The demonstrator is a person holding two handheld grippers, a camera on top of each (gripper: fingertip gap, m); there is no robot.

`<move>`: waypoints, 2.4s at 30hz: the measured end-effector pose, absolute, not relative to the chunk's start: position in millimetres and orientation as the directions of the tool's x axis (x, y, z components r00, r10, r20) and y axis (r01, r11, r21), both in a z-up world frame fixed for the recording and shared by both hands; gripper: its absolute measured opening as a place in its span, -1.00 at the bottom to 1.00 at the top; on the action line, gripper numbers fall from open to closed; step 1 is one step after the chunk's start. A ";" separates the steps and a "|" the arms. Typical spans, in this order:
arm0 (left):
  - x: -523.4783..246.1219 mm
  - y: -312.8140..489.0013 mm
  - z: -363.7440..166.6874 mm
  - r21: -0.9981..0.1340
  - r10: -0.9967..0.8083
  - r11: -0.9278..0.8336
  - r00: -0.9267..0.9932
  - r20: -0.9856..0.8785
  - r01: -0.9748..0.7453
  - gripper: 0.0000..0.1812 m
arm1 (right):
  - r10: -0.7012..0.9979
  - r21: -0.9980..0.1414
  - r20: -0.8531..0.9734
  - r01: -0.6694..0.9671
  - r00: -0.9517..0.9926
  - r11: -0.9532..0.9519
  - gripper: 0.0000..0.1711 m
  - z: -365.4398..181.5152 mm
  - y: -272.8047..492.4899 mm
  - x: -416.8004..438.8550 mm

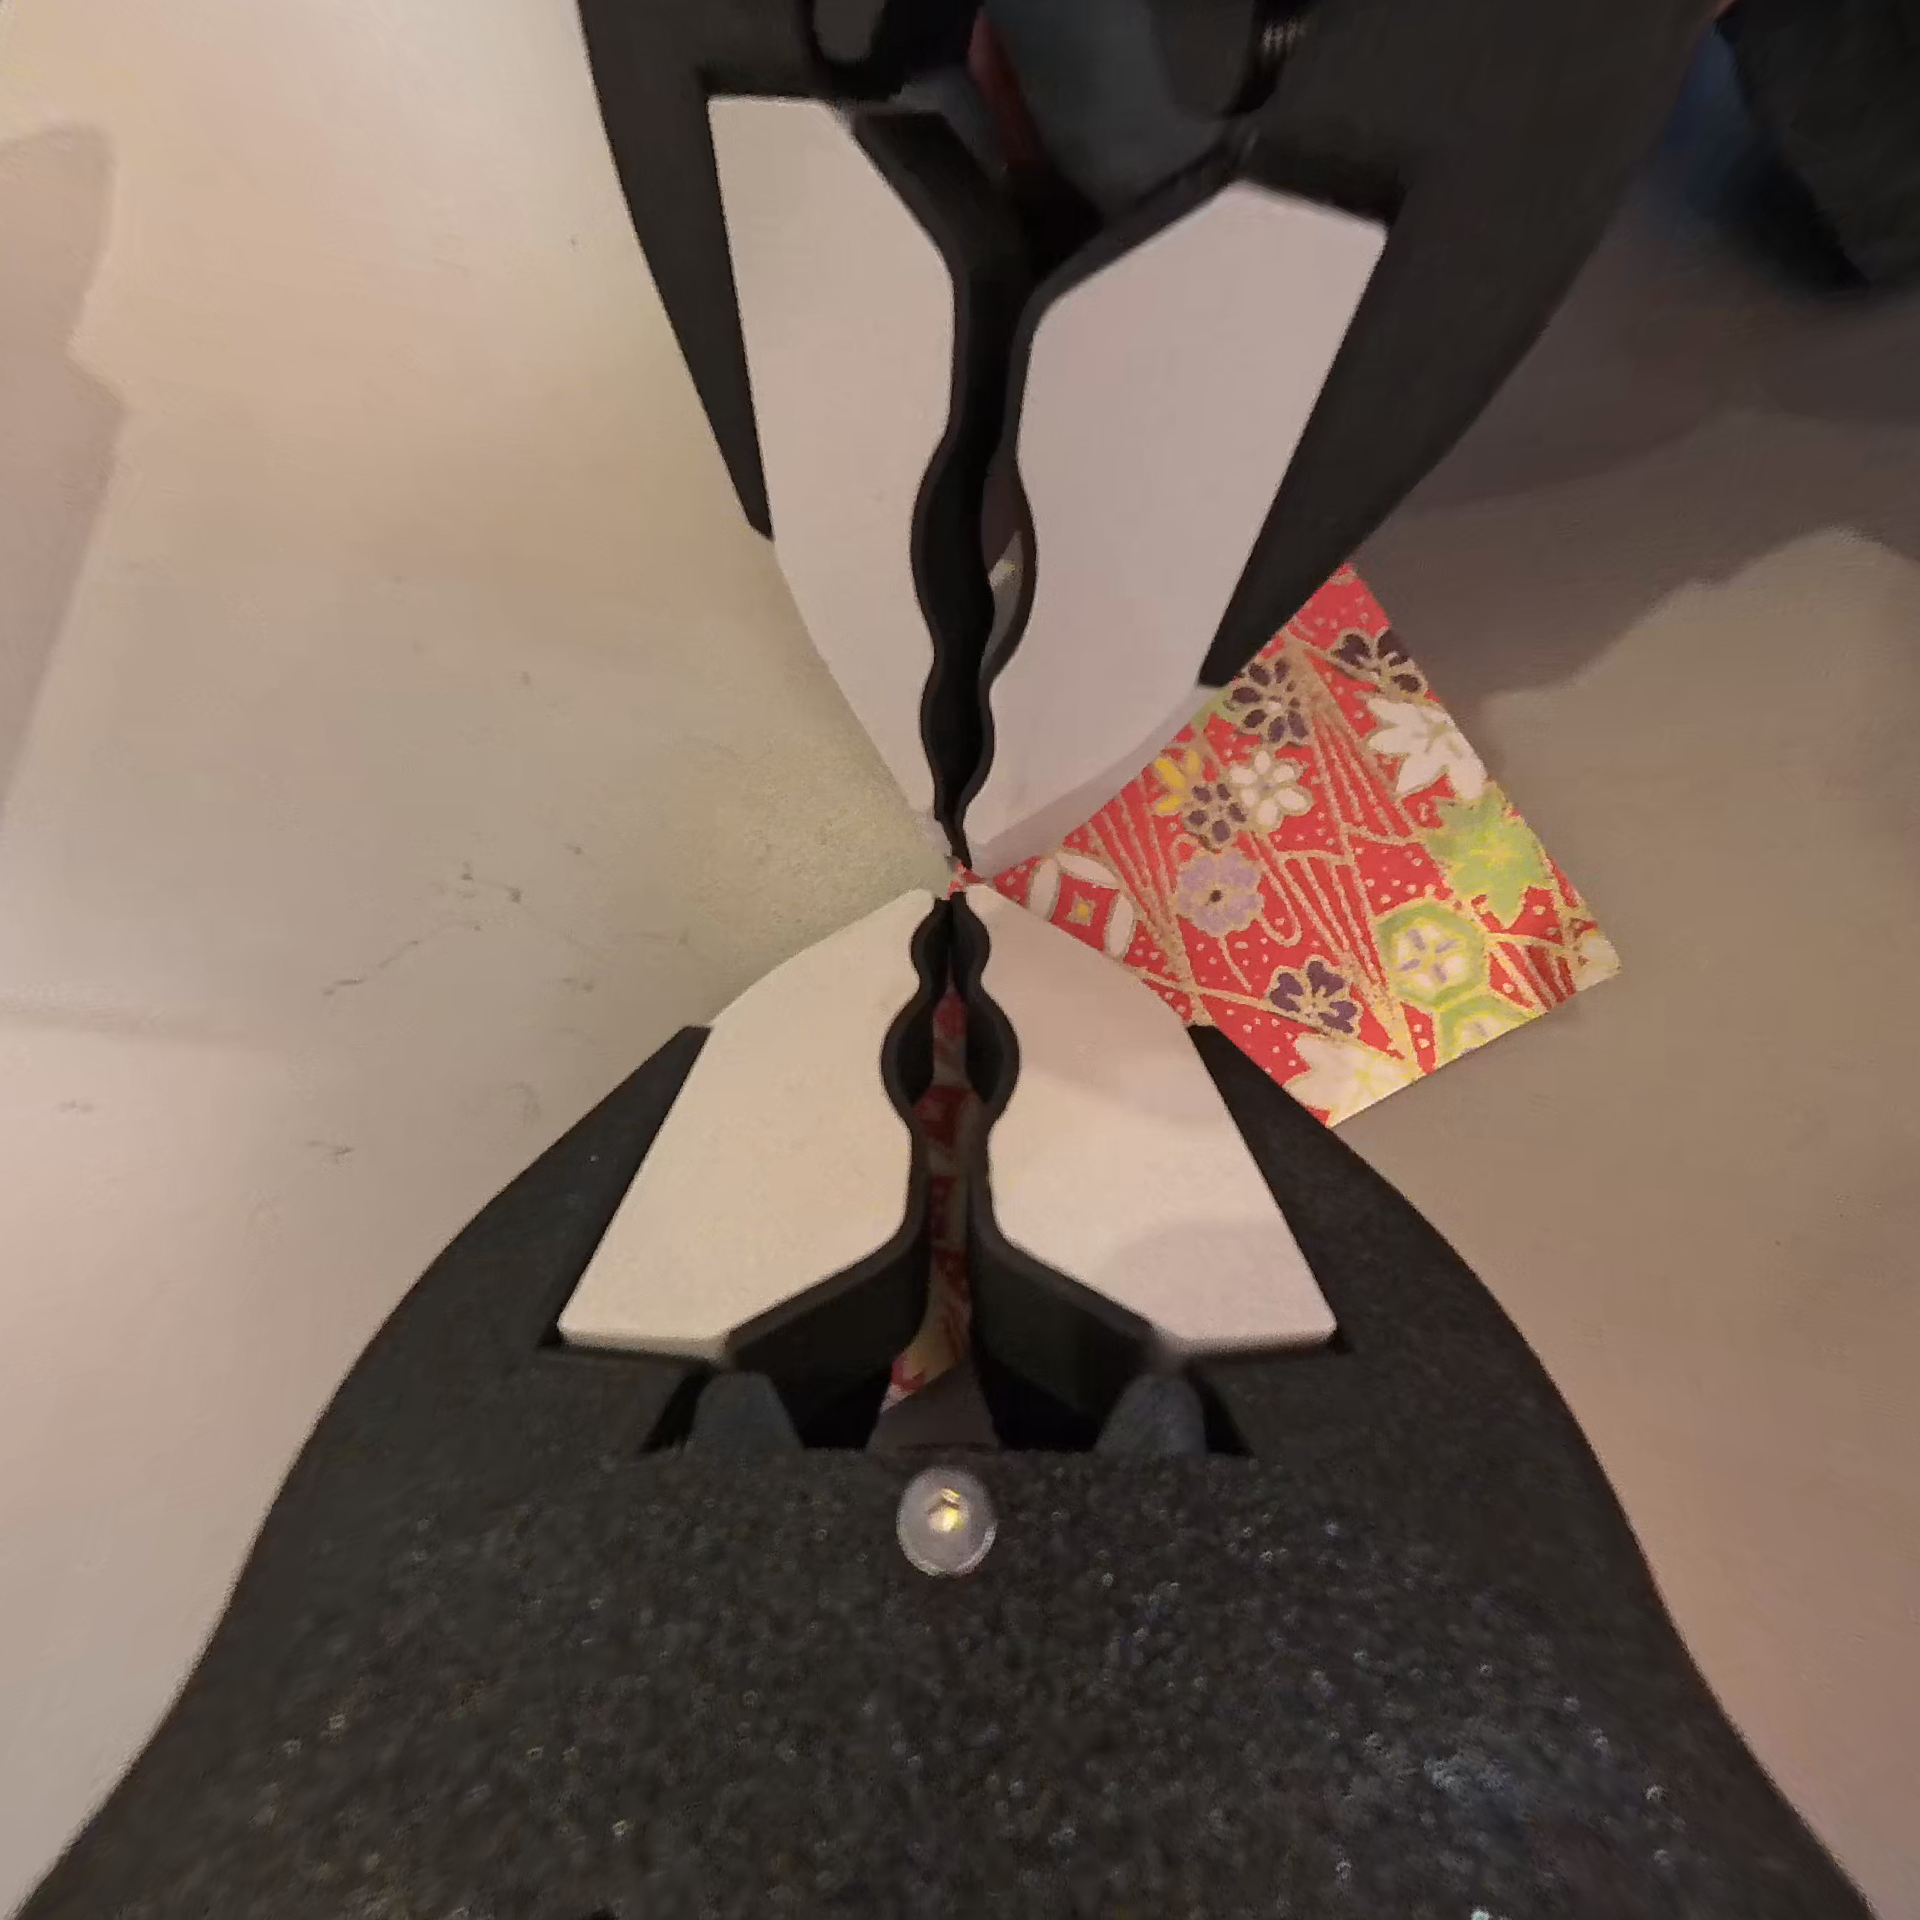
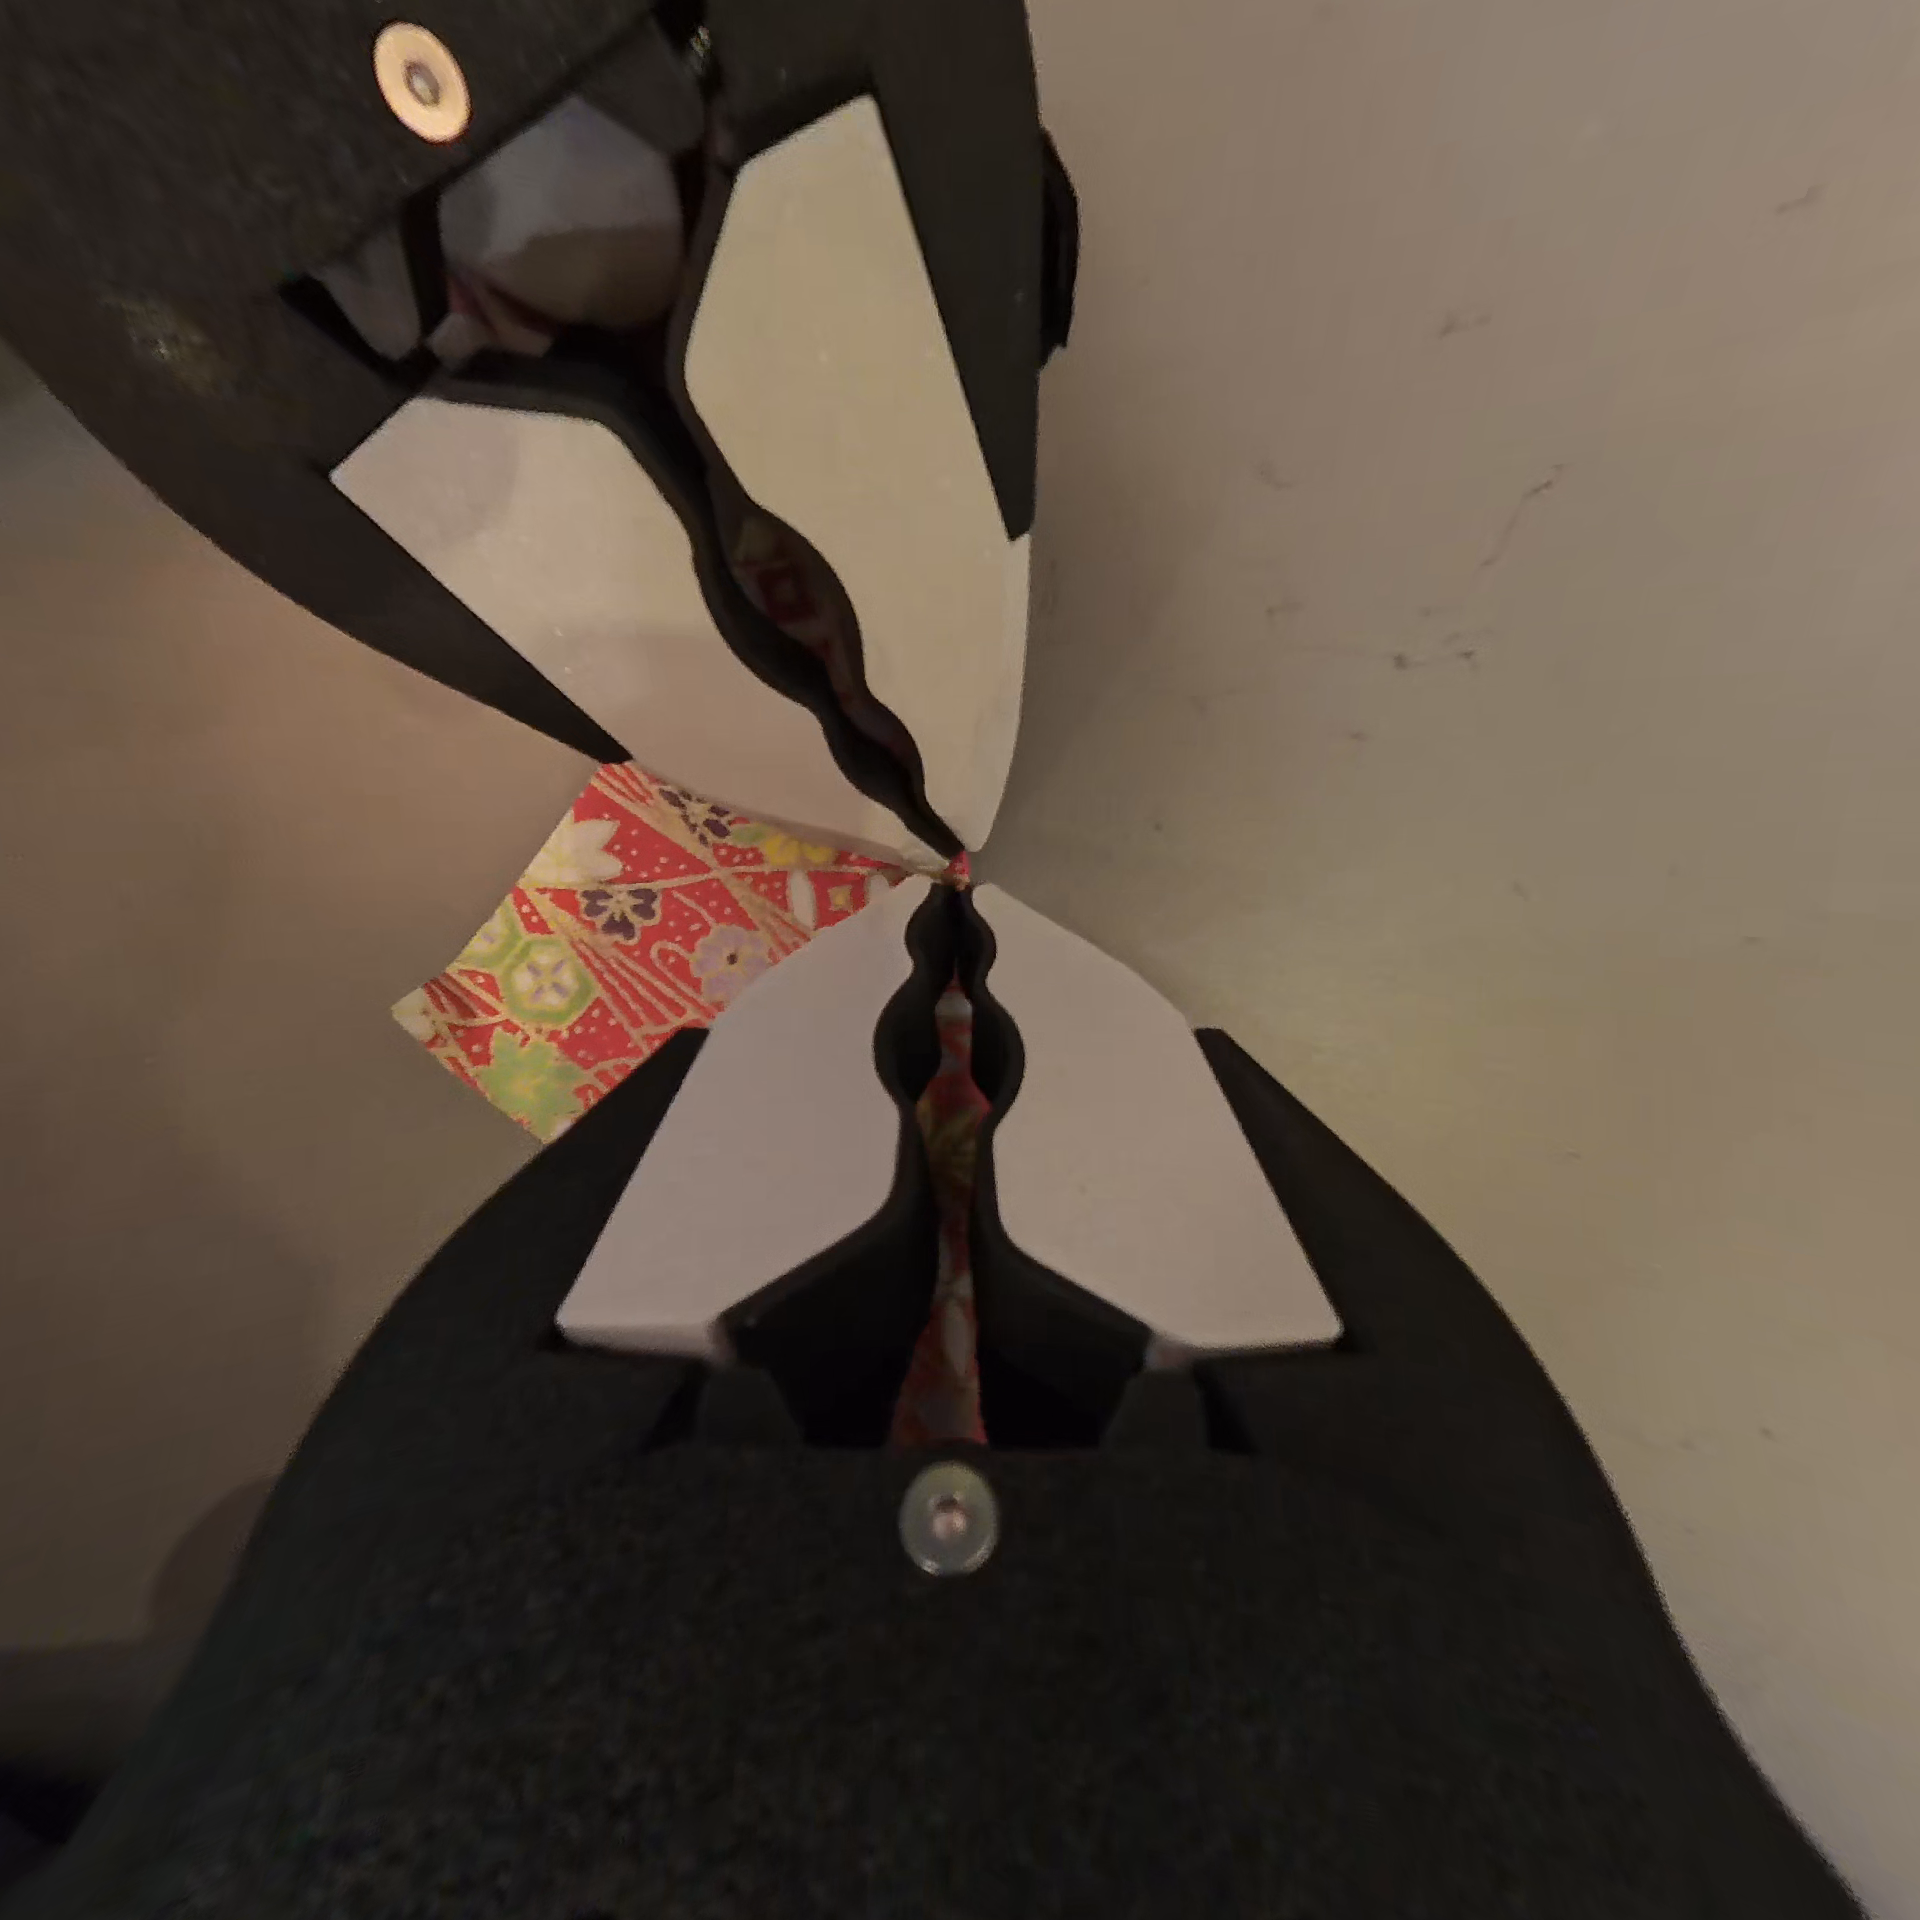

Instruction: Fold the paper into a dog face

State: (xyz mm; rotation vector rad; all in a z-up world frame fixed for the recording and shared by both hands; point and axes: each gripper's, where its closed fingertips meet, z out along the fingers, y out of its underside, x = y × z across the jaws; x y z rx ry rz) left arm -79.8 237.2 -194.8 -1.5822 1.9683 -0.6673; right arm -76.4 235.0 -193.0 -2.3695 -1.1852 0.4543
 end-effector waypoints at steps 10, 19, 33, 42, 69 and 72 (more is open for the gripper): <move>-80.1 237.1 -194.8 -0.663 -0.979 0.198 -0.178 -0.097 -0.722 -1.00 | 0.819 -0.538 -0.011 0.687 0.573 -0.488 -1.00 -195.7 234.8 -75.5; -80.5 237.1 -195.0 -0.659 -0.978 0.205 -0.178 -0.108 -0.724 -1.00 | 0.816 -0.529 0.089 0.721 0.571 -0.447 -1.00 -196.5 232.0 -64.9; -80.9 237.3 -195.3 -0.656 -0.978 0.207 -0.173 -0.117 -0.726 -1.00 | 0.730 -0.467 0.237 0.734 0.642 -0.494 -1.00 -196.7 205.6 -23.8; -81.1 237.5 -195.4 -0.652 -0.976 0.215 -0.172 -0.131 -0.727 -1.00 | 0.582 -0.487 0.201 0.596 0.788 -0.638 -1.00 -197.1 195.5 3.8; -81.0 238.2 -195.4 -0.646 -0.976 0.217 -0.151 -0.157 -0.732 -1.00 | 0.549 -0.605 0.113 0.496 0.828 -0.623 -1.00 -196.8 226.0 -56.0; -80.8 238.2 -195.4 -0.646 -0.976 0.218 -0.151 -0.158 -0.732 -1.00 | 0.545 -0.605 0.166 0.522 0.822 -0.601 -1.00 -196.8 226.0 -55.9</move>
